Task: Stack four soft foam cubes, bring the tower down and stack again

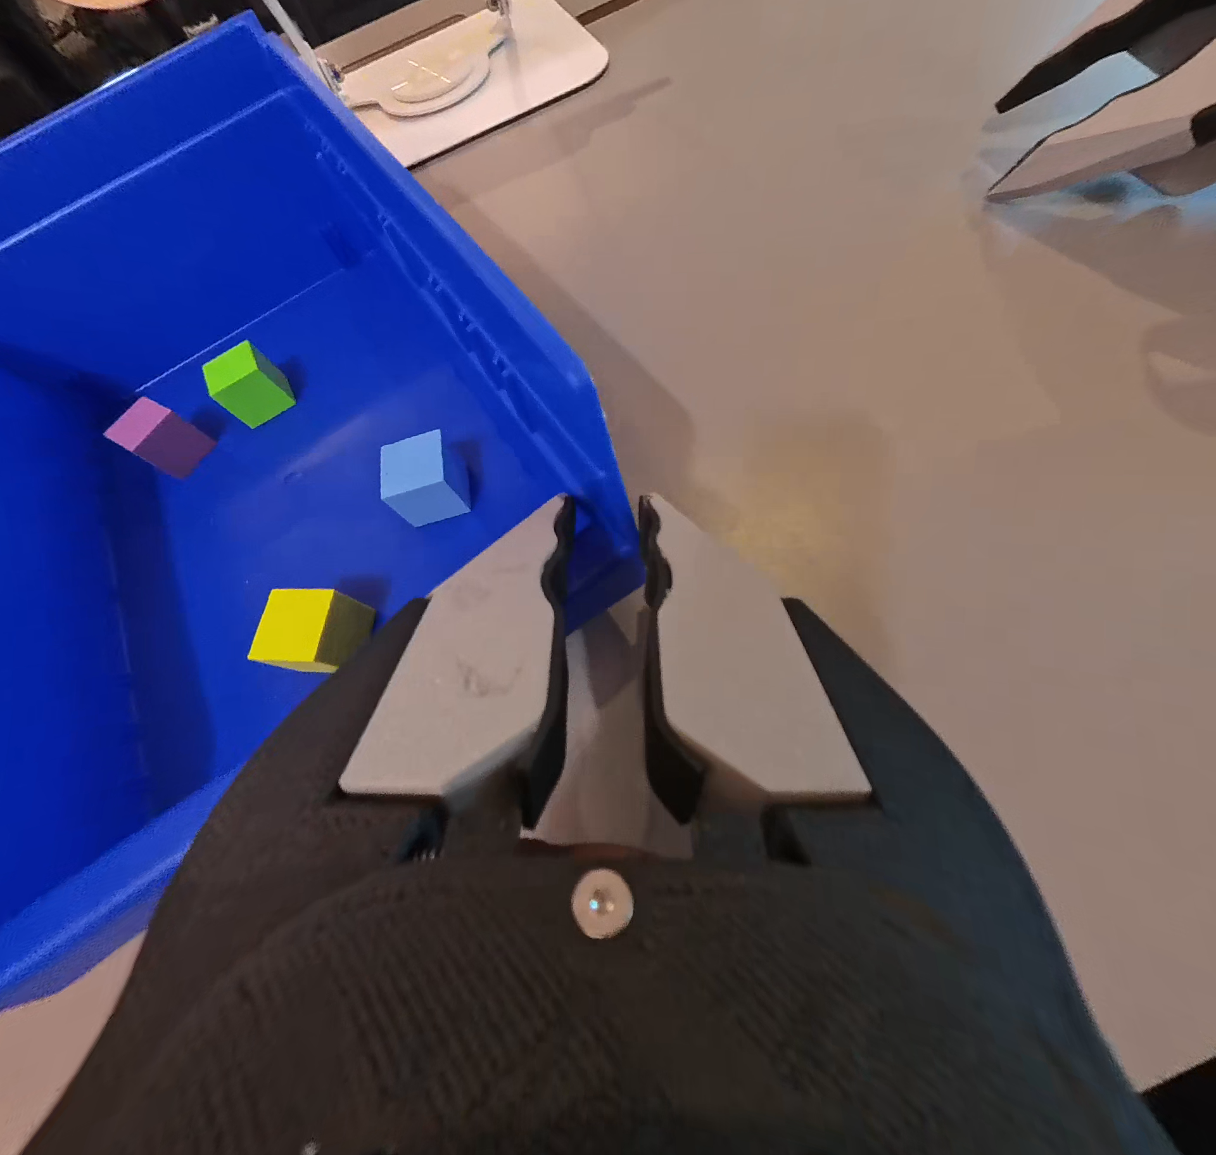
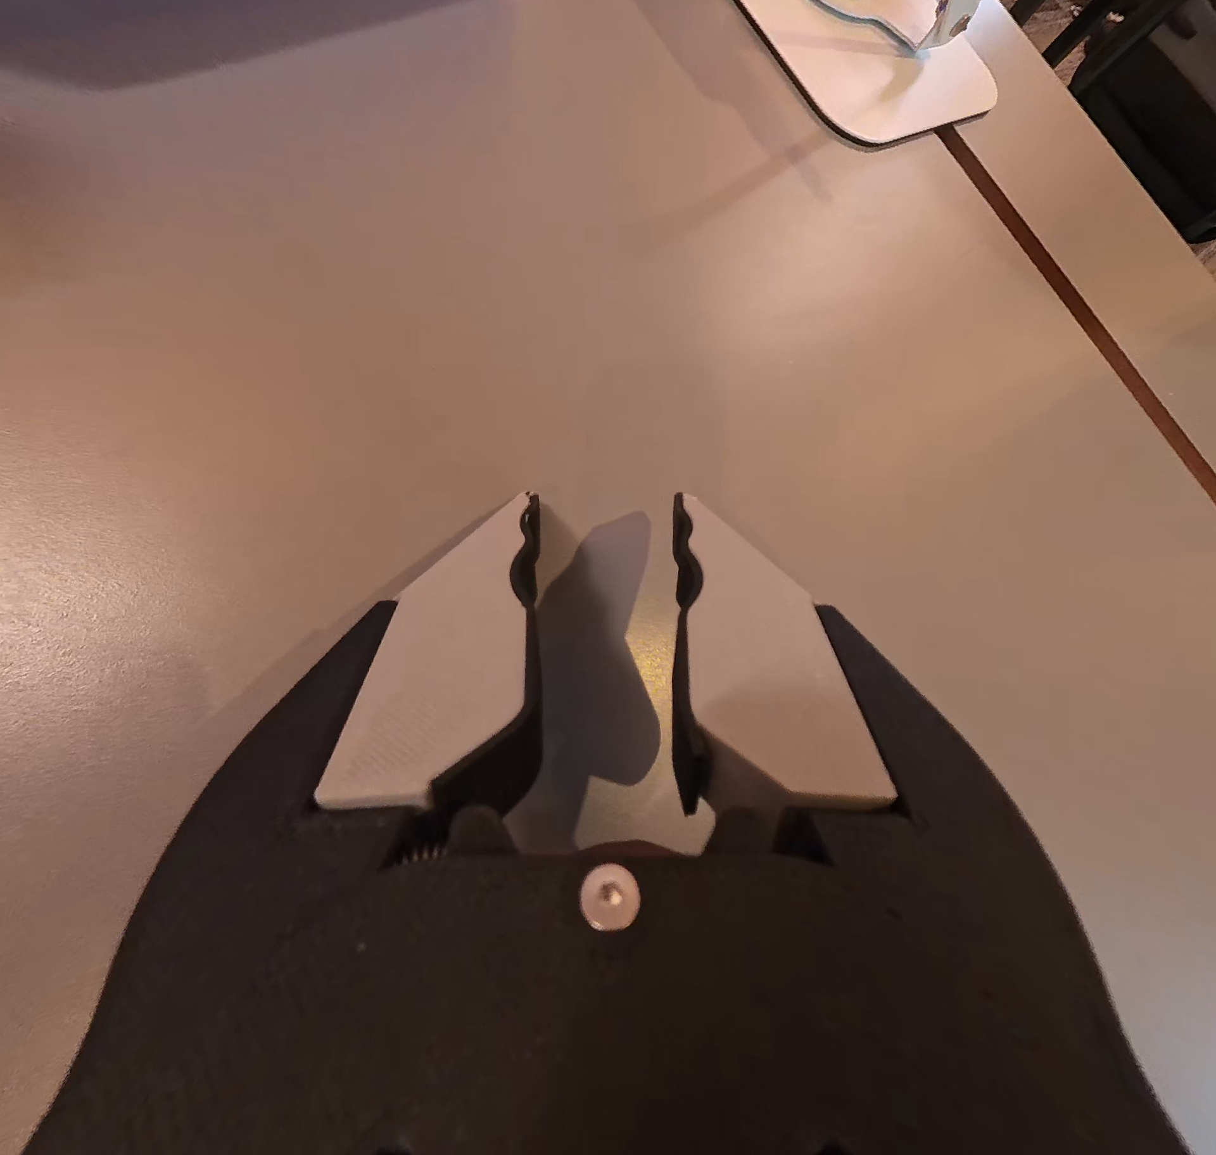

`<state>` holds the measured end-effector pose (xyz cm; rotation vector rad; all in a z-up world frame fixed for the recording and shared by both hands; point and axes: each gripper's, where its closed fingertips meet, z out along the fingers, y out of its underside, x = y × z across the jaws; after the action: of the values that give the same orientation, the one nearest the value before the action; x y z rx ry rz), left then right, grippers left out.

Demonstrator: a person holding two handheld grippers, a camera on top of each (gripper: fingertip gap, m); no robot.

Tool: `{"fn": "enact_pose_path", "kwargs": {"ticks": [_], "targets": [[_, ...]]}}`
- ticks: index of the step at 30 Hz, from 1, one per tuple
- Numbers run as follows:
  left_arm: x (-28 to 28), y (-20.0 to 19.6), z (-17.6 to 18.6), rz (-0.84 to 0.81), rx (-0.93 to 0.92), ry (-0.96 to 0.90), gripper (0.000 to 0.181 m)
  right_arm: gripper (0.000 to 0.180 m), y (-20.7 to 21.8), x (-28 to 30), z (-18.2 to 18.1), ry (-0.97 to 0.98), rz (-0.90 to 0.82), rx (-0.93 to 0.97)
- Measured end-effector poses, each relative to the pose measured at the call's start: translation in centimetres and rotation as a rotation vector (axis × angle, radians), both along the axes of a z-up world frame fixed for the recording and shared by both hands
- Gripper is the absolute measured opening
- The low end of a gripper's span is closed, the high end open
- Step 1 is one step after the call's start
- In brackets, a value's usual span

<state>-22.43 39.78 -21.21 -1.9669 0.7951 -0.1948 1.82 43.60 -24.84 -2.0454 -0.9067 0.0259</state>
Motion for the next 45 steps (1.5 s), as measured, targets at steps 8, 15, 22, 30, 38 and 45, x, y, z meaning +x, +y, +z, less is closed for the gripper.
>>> {"fn": "enact_pose_path", "kwargs": {"ticks": [8,15,22,30,38,45], "targets": [[-3.9,2.5,0.1,0.109,0.005,-0.021,0.012,0.038,0.0,0.0,0.0,-0.004,-0.001,0.002],[-5.2,3.1,1.4,0.074,-0.024,-0.115,0.012,0.038,0.0,0.0,0.0,-0.001,-0.004,0.0],[-12.5,6.5,6.1,0.196,-0.003,-0.159,0.036,0.038,0.0,0.0,-0.1,0.002,-0.001,-0.004],[-14.9,9.6,1.1,0.133,-0.306,0.083,0.042,0.037,0.0,0.0,-0.1,0.005,-0.002,-0.007],[-13.6,9.8,-2.1,0.026,-0.52,0.185,0.041,0.037,0.0,0.0,-0.1,0.006,0.0,-0.008],[-14.1,10.2,-0.9,0.038,-0.433,0.335,0.023,0.036,-0.1,-0.1,-0.1,0.0,0.009,-0.004]]}}
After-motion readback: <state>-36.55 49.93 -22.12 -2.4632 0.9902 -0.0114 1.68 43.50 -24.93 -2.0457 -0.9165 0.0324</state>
